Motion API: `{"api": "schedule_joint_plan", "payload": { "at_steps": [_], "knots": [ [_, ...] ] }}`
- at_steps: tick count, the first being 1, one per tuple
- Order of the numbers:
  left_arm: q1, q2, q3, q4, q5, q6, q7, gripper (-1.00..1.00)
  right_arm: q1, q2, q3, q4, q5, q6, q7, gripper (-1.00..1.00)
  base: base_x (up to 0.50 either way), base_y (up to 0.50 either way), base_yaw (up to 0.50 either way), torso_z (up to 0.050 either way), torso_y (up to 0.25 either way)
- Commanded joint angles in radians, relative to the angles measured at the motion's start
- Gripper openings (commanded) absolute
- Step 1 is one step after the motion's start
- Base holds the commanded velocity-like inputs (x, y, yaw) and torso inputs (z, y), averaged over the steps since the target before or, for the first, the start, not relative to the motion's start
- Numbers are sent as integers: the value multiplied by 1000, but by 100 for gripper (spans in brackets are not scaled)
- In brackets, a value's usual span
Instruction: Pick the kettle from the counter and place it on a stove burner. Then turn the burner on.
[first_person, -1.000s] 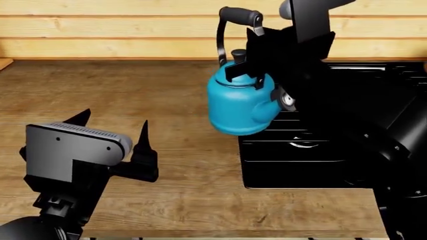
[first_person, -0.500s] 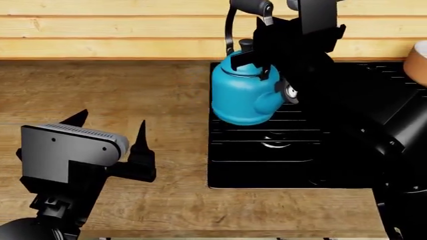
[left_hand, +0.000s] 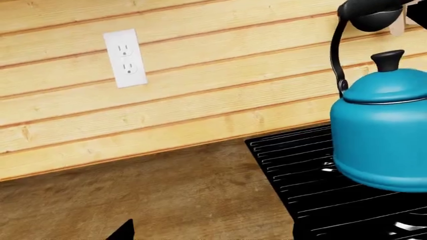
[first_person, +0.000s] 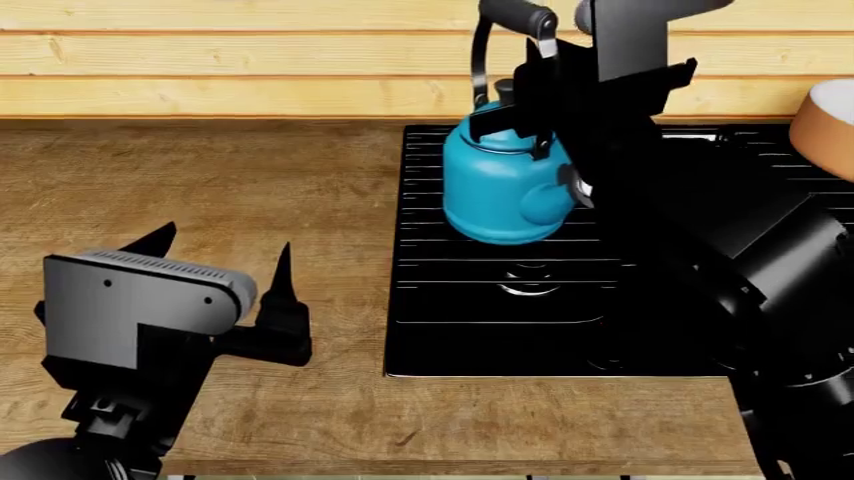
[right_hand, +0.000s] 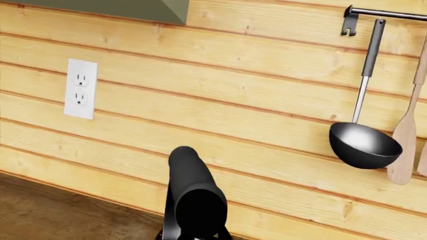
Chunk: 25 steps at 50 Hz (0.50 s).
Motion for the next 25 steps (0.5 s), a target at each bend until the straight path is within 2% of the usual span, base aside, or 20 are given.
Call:
{"api": "schedule_joint_plan", "payload": {
  "at_steps": [1, 11, 25],
  "knots": [
    [27, -3, 4, -5, 25, 29, 14, 100, 15, -30, -24, 79, -116, -72, 0, -100, 0, 0, 0, 0, 0],
    [24, -6, 8, -10, 22, 32, 12, 100, 23, -25, -14, 75, -161, -76, 76, -100, 0, 0, 0, 1, 1],
    [22, -4, 26, -21, 39, 43, 18, 100, -10, 1, 25, 36, -125, -39, 124, -100, 0, 0, 0, 0, 1]
  ]
}}
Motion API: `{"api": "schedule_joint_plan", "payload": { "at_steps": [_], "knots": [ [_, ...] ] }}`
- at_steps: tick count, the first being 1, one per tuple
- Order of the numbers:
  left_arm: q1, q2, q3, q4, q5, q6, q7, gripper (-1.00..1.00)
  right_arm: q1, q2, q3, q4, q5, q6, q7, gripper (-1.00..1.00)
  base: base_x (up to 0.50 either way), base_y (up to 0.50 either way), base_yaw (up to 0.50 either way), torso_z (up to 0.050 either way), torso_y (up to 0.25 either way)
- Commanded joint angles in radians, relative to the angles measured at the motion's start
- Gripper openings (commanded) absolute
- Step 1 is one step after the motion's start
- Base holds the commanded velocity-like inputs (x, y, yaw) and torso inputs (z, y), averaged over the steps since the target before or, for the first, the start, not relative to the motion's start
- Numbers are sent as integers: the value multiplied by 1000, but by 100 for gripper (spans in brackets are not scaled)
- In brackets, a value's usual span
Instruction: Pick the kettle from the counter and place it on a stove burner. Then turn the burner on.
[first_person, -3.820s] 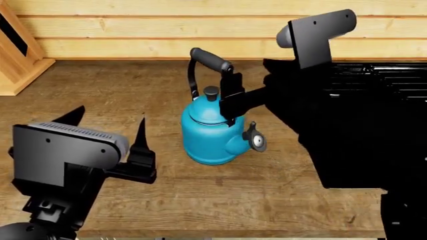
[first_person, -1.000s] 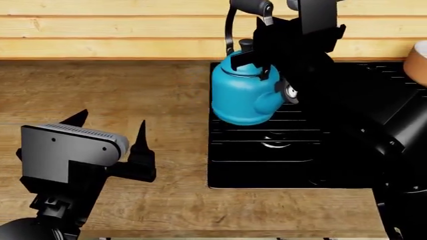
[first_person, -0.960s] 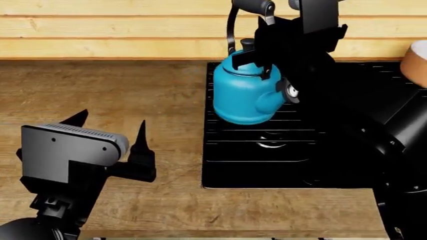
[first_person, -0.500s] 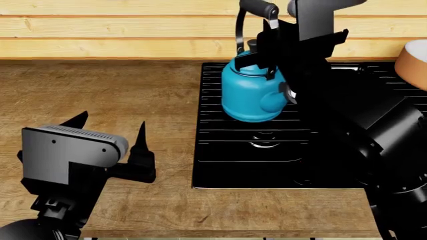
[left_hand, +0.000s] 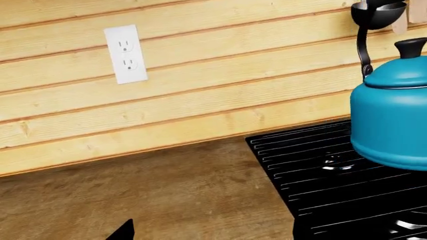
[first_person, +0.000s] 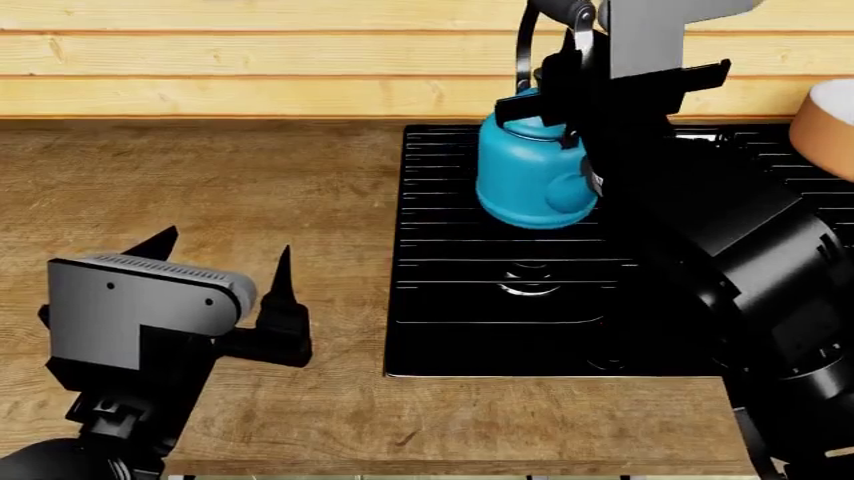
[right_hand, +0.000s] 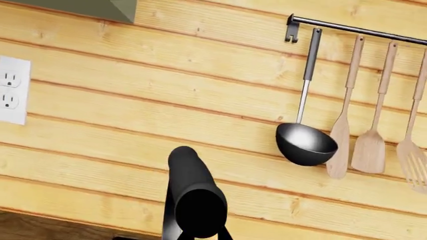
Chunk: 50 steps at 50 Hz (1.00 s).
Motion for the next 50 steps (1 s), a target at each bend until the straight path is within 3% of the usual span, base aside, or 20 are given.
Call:
{"api": "schedule_joint_plan", "payload": {
  "at_steps": [1, 10, 50],
  "knots": [
    [-2, -1, 8, -5, 2, 5, -1, 100, -9, 16, 34, -56, -11, 31, 42, -100, 0, 0, 0, 0, 0],
    [21, -4, 7, -8, 20, 32, 13, 100, -16, 35, 48, -136, 27, 81, 70, -100, 0, 0, 0, 1, 1],
    [29, -9, 34, -24, 41, 63, 26, 100, -78, 5, -28, 22, -37, 10, 16, -100, 0, 0, 0, 0, 1]
  ]
}}
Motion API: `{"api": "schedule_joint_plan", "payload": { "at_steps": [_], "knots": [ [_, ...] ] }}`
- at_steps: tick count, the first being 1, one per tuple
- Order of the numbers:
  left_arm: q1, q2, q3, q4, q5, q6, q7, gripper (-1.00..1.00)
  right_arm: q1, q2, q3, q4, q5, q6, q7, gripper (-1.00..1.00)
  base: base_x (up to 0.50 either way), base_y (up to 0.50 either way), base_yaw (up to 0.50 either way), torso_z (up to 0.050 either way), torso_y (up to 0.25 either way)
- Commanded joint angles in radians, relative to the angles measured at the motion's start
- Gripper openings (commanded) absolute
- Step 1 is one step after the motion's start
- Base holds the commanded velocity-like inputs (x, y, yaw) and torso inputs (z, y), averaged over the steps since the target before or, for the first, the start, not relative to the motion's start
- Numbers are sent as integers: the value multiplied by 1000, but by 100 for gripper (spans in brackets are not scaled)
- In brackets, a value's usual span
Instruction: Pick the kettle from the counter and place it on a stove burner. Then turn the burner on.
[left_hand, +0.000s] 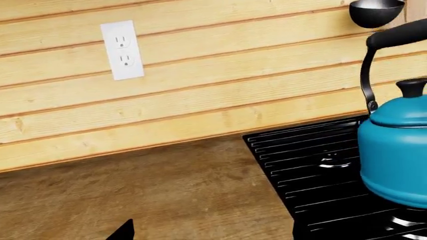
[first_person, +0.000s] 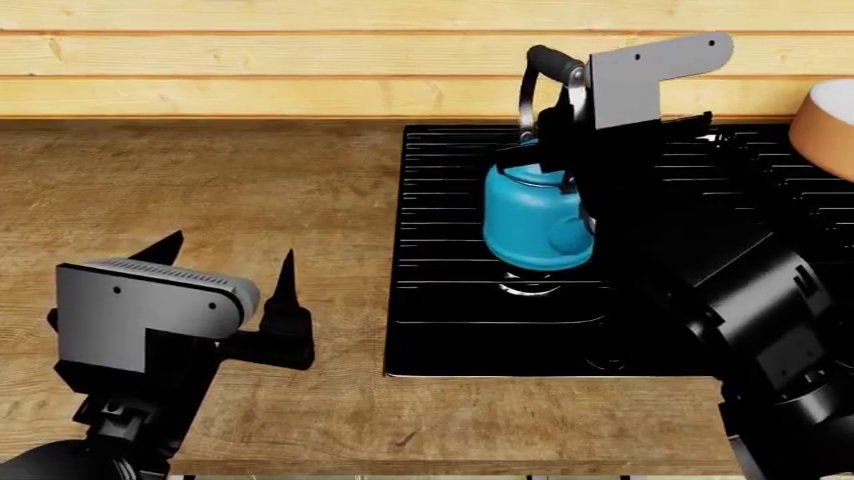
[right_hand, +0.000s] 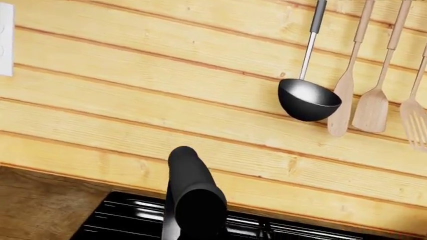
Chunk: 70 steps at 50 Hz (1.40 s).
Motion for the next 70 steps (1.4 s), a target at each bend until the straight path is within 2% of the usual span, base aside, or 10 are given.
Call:
{"api": "schedule_joint_plan", "payload": {
  "at_steps": [1, 2, 3, 25, 46, 51, 53, 58, 61, 70],
  "knots": [
    [8, -3, 4, -7, 10, 15, 8, 100, 5, -11, -8, 25, -48, -13, -14, -100, 0, 0, 0, 0, 0],
    [6, -5, 1, -5, 4, 13, 4, 100, 6, -11, -8, 24, -46, -11, -16, -100, 0, 0, 0, 0, 0],
    [6, -5, 1, -4, 2, 12, 3, 100, 7, -10, -10, 23, -45, -8, -17, 100, 0, 0, 0, 0, 0],
    [6, -7, 10, -8, 7, 26, 3, 100, 14, 1, 8, -33, -7, 37, 3, 100, 0, 0, 0, 0, 0],
    [13, -14, 7, -3, 4, 42, 0, 100, -60, 120, 123, -396, 184, 198, 142, 100, 0, 0, 0, 0, 0],
    [17, -12, 12, -10, 10, 49, 7, 100, -118, 197, 230, -565, 350, 289, 262, 100, 0, 0, 0, 0, 0],
    [10, -11, 14, -3, -2, 40, -1, 100, -169, 219, 300, -653, 507, 334, 367, 100, 0, 0, 0, 0, 0],
    [-7, -11, 16, -9, -11, 33, -7, 100, -230, 248, 363, -759, 678, 353, 513, 100, 0, 0, 0, 0, 0],
    [-42, -11, 15, 11, -56, 5, -34, 100, -266, 247, 376, -796, 728, 344, 573, 100, 0, 0, 0, 0, 0],
    [-1, -21, -2, 17, -37, 43, -19, 100, -378, 271, 389, -891, 998, 289, 796, 100, 0, 0, 0, 0, 0]
  ]
}}
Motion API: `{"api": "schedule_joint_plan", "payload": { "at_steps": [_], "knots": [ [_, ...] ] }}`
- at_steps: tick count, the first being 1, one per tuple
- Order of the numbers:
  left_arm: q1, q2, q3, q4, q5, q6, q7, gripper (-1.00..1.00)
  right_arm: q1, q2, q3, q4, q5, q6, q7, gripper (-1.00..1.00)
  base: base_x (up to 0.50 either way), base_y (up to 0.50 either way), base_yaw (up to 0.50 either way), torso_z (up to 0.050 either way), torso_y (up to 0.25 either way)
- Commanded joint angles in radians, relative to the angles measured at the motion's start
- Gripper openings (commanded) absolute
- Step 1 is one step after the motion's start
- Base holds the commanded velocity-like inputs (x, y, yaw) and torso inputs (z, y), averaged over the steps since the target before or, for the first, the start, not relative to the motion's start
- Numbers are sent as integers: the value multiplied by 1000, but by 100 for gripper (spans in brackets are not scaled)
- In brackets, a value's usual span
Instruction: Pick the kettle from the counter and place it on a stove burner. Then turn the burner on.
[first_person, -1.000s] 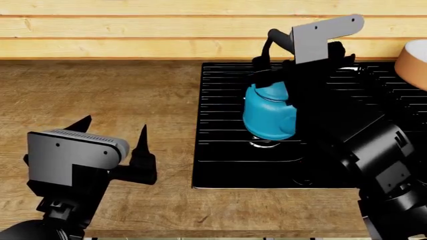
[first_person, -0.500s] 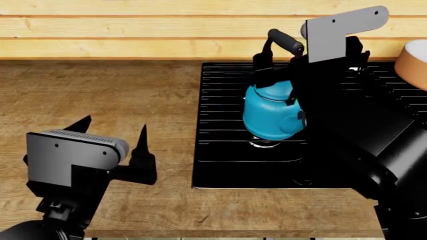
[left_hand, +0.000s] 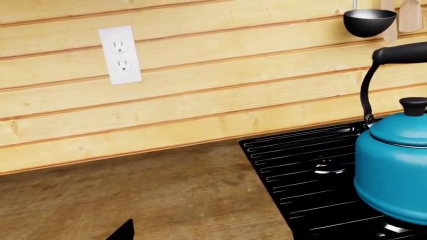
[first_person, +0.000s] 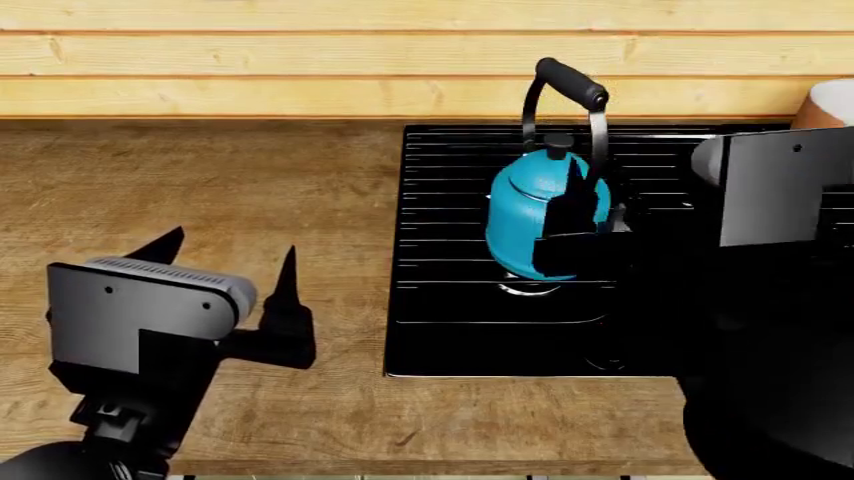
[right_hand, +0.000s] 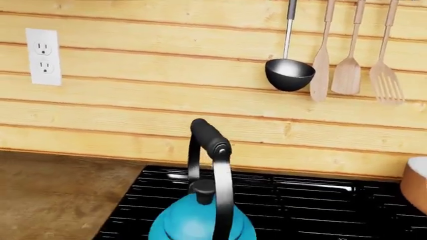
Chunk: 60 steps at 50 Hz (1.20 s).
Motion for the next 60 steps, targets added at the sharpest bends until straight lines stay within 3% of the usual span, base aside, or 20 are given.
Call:
{"api": "schedule_joint_plan", "payload": {
  "at_steps": [1, 7, 12, 21, 26, 41, 60],
  "knots": [
    [6, -4, -8, 8, -7, 14, -2, 100, -155, 41, 60, -166, 331, -35, 266, 100, 0, 0, 0, 0, 0],
    [-9, -5, -1, 14, -21, 3, -10, 100, -294, 91, 100, -238, 401, -104, 373, 100, 0, 0, 0, 0, 0],
    [-38, -5, 3, 26, -46, -11, -24, 100, -303, 118, 89, -287, 486, -136, 448, 100, 0, 0, 0, 0, 0],
    [-31, -12, -9, 26, -53, 0, -27, 100, -435, 108, 173, -321, 461, -118, 463, 100, 0, 0, 0, 0, 0],
    [-20, -14, -3, 27, -48, 3, -27, 100, -420, 129, 164, -298, 460, -95, 476, 100, 0, 0, 0, 0, 0],
    [-13, -18, 3, 25, -35, 17, -23, 100, -413, 100, 100, -213, 369, -26, 410, 100, 0, 0, 0, 0, 0],
    [-11, -24, 13, 18, -30, 24, -21, 100, -520, 78, 105, -180, 263, -28, 300, 100, 0, 0, 0, 0, 0]
  ]
}}
